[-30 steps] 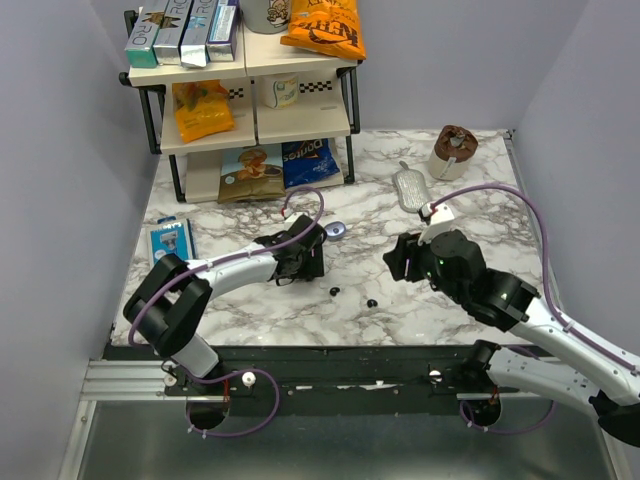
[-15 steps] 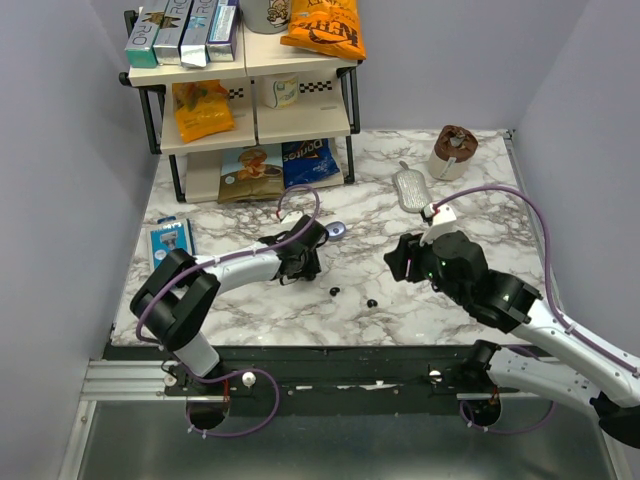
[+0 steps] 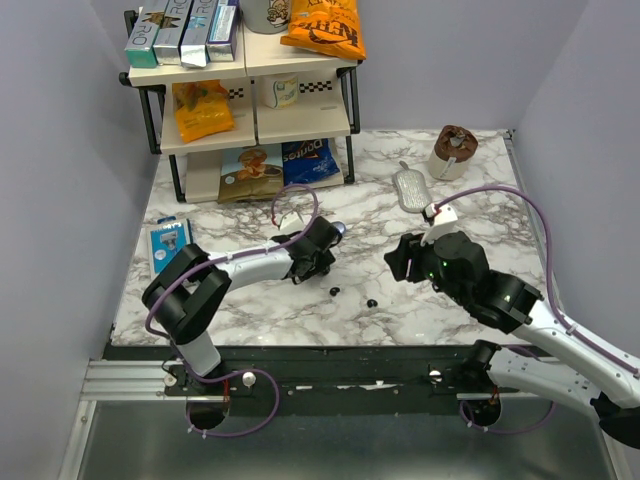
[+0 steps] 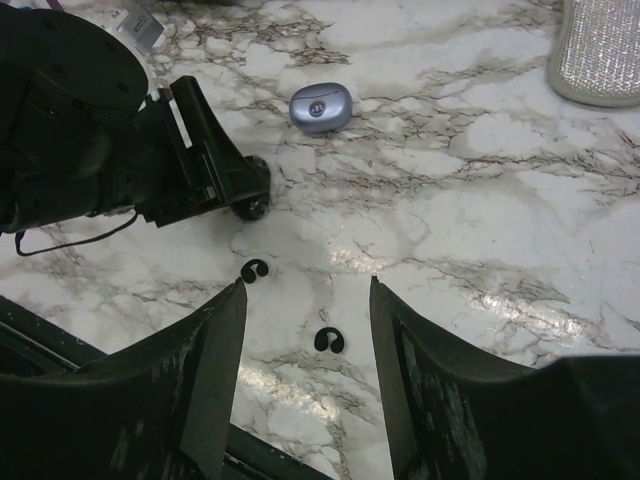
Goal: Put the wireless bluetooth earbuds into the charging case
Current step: Pick up the charging case at the center of the board.
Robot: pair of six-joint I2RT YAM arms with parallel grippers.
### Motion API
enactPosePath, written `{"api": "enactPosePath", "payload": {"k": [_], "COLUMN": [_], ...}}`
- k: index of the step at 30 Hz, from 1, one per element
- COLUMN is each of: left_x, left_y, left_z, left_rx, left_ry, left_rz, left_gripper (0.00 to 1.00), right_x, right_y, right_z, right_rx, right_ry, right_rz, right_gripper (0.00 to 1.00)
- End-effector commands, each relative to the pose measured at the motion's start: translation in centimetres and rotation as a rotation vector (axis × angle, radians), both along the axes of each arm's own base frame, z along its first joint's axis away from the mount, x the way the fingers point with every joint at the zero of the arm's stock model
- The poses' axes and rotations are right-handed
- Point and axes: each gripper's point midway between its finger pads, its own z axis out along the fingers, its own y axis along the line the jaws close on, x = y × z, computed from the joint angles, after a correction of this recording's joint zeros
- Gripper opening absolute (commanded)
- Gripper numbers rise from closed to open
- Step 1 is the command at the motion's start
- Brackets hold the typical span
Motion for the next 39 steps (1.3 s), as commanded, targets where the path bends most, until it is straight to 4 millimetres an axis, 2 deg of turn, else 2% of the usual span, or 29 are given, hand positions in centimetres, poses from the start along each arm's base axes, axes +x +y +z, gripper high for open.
{"api": "enactPosePath", "payload": {"k": [1, 6, 7, 9, 10, 11, 12, 13, 15, 16, 17, 19, 21, 23, 26, 30, 35, 39], "left_x": [0.1, 0.6, 0.9, 0.9, 1.1, 1.1, 1.1, 1.1, -0.1, -0.4, -2.1, -3.1, -5.2, -5.1, -3.7, -2.4, -2.2, -1.7], "left_y": [0.2, 0.9, 1.3, 1.7, 1.6, 1.7, 2.2, 1.9, 1.1, 1.5, 0.3, 0.9, 0.3, 0.9, 1.4, 0.6, 0.6, 0.4], "left_z": [0.1, 2.5, 3.8, 5.0, 6.6, 7.2, 7.7, 8.5, 8.3, 8.2, 7.6, 6.5, 5.8, 5.5, 5.8, 6.2, 3.7, 3.3], "left_rx": [0.045, 0.081, 0.086, 0.133, 0.143, 0.171, 0.269, 0.282, 0.307, 0.383, 0.321, 0.345, 0.236, 0.224, 0.243, 0.253, 0.284, 0.282], "left_ry": [-0.011, -0.082, -0.119, -0.151, -0.188, -0.204, -0.23, -0.254, -0.241, -0.246, -0.217, -0.179, -0.125, -0.125, -0.199, -0.286, -0.22, -0.234], "left_rz": [0.1, 0.068, 0.069, -0.017, -0.06, -0.112, -0.257, -0.345, -0.576, -0.719, -0.867, -1.035, -1.177, -1.218, -1.236, -1.32, -1.446, -1.468], "left_gripper": [0.75, 0.84, 0.87, 0.88, 0.88, 0.88, 0.88, 0.88, 0.88, 0.91, 0.93, 0.94, 0.95, 0.94, 0.94, 0.94, 0.92, 0.92], "right_x": [0.0, -0.1, -0.1, -0.1, -0.2, -0.2, -0.3, -0.3, -0.3, -0.3, -0.3, -0.2, -0.3, -0.4, -0.5, -0.7, -0.8, -0.8], "right_y": [-0.1, -0.4, -0.5, -0.6, -0.8, -1.0, -1.2, -1.5, -1.9, -2.0, -2.1, -2.2, -2.1, -1.9, -1.7, -1.4, -1.6, -1.9], "right_z": [0.4, 0.4, 0.3, 0.4, 0.3, 0.4, 0.6, 0.6, 0.7, 0.7, 0.7, 0.8, 0.9, 1.0, 1.3, 1.2, 1.2, 1.2], "right_rx": [0.028, 0.02, 0.018, 0.019, 0.014, 0.011, 0.01, 0.004, -0.002, -0.009, -0.015, -0.016, -0.015, -0.007, 0.004, 0.005, -0.008, -0.013], "right_ry": [-0.008, -0.014, -0.013, -0.015, -0.014, -0.018, -0.026, -0.031, -0.048, -0.053, -0.056, -0.062, -0.063, -0.059, -0.058, -0.053, -0.047, -0.045], "right_rz": [-0.006, -0.012, -0.015, -0.017, -0.021, -0.024, -0.026, -0.034, -0.035, -0.04, -0.038, -0.041, -0.037, -0.025, -0.014, 0.006, 0.007, -0.004], "right_gripper": [0.61, 0.61, 0.61, 0.61, 0.61, 0.61, 0.61, 0.61, 0.61, 0.61, 0.61, 0.61, 0.61, 0.61, 0.61, 0.61, 0.61, 0.61]}}
